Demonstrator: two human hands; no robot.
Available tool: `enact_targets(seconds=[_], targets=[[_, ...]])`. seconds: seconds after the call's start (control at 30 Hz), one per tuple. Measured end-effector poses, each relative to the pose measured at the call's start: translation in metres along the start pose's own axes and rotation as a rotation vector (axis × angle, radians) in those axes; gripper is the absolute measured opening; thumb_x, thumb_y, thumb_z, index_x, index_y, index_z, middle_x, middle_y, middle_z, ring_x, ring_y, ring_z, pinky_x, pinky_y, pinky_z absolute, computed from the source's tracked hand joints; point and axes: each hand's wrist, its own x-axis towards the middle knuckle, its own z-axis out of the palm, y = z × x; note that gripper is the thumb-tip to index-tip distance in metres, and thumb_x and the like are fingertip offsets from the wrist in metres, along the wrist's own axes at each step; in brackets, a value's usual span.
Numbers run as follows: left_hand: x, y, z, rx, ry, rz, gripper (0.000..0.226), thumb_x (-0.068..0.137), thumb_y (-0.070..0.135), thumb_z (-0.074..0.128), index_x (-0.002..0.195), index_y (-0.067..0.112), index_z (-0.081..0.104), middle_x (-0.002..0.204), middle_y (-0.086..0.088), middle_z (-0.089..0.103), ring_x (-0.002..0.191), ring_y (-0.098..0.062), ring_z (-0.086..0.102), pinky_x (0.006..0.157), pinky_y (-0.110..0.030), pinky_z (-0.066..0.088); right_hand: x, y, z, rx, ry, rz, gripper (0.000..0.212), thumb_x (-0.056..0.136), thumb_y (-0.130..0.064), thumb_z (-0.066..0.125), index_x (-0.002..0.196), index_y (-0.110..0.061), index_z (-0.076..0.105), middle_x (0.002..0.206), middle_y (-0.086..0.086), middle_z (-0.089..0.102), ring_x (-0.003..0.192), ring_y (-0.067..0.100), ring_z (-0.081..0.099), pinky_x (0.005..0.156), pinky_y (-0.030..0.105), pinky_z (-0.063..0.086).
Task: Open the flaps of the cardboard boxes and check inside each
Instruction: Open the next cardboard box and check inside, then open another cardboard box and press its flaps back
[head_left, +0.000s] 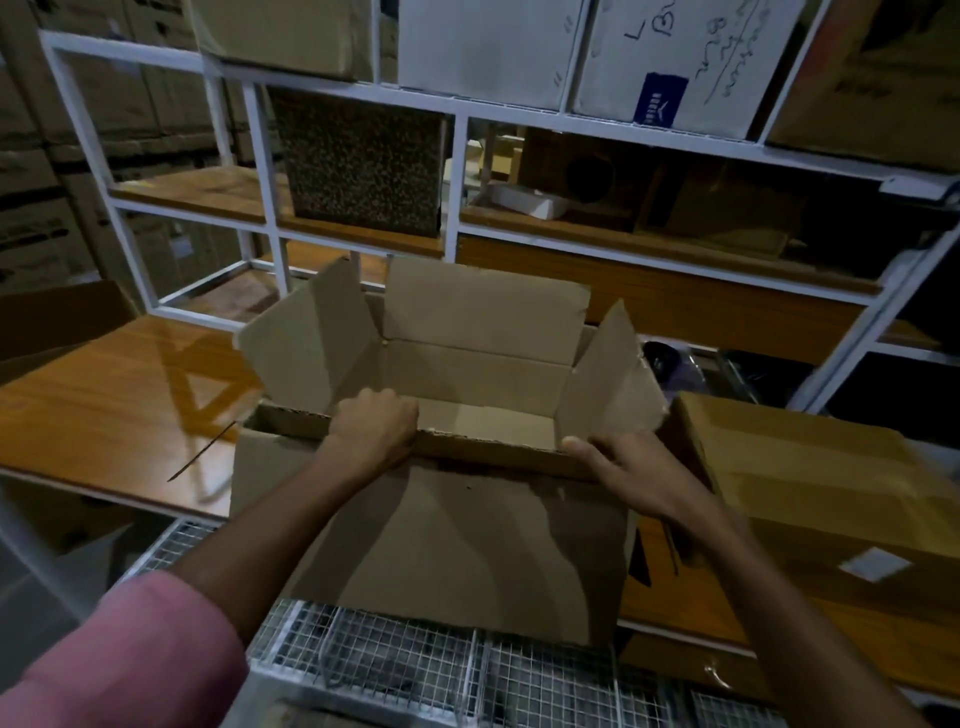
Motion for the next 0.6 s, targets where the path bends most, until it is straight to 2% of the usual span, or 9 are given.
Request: enact_targets(seconds=[0.07,0.17,0.27,0.37,0.43,0.5,0.6], targets=[[0.000,0.003,-0.001,0.015,-0.029,-0.020,0.025,0.099,0.019,0.050,0.119,0.013,0.063,0.120,-0.012,0.064,0.111,-0.035,0.063,0.084,-0.043,0.050,-0.002,0.010,0.007,-0.045,-0.046,0.006,0.029,0.100,-0.052,0.044,0.090,-0.031,0.062,0.084,-0.011,0.064,0.080,0.006,0.062,0.074,0.030,0.053],[-0.002,-0.001,0.008,-0.038,-0.182,0.008,0.029,0.097,0.025,0.055,0.126,0.019,0.058,0.127,-0.011,0.057,0.116,-0.034,0.060,0.095,-0.049,0.051,-0.005,0.019,0.021,-0.099,-0.058,0.001,0.029,0.102,-0.043,0.045,0.092,-0.023,0.064,0.080,-0.010,0.062,0.078,0.010,0.059,0.070,0.029,0.046],[-0.002,0.000,0.015,-0.178,-0.270,0.107,0.056,0.093,0.040,0.057,0.146,0.030,0.043,0.142,-0.007,0.053,0.128,-0.031,0.053,0.109,-0.055,0.040,-0.008,0.022,0.027,-0.034,-0.038,-0.033,0.031,0.102,-0.048,0.041,0.090,-0.029,0.063,0.081,-0.015,0.060,0.078,0.001,0.056,0.068,0.027,0.043],[-0.008,0.016,0.010,-0.287,-0.197,0.202,0.067,0.091,0.046,0.056,0.153,0.033,0.034,0.150,0.000,0.052,0.138,-0.027,0.045,0.114,-0.057,0.028,-0.009,0.026,0.029,0.076,-0.013,-0.006,0.038,0.097,-0.065,0.031,0.084,-0.041,0.057,0.083,-0.017,0.059,0.080,0.001,0.056,0.069,0.028,0.043],[-0.013,0.035,0.002,-0.355,-0.102,0.255,0.064,0.091,0.047,0.052,0.152,0.030,0.039,0.152,0.000,0.050,0.141,-0.025,0.042,0.113,-0.057,0.026,-0.009,0.029,0.027,0.132,0.013,0.000,0.054,0.094,-0.073,0.027,0.093,-0.035,0.064,0.090,-0.012,0.065,0.084,0.006,0.061,0.072,0.032,0.049],[-0.016,0.054,-0.004,-0.359,0.010,0.297,0.061,0.091,0.045,0.047,0.149,0.026,0.044,0.155,0.001,0.046,0.146,-0.022,0.035,0.114,-0.059,0.026,-0.011,0.027,0.022,0.151,0.031,-0.004,0.058,0.096,-0.068,0.028,0.103,-0.026,0.067,0.093,-0.006,0.068,0.086,0.010,0.063,0.075,0.033,0.052],[-0.014,0.083,-0.004,-0.318,0.133,0.330,0.057,0.096,0.037,0.048,0.151,0.024,0.041,0.163,0.002,0.034,0.153,-0.022,0.020,0.119,-0.061,0.020,-0.015,0.026,0.016,0.165,0.073,-0.035,0.047,0.100,-0.057,0.033,0.105,-0.022,0.065,0.090,-0.010,0.062,0.081,0.005,0.058,0.066,0.022,0.043]])
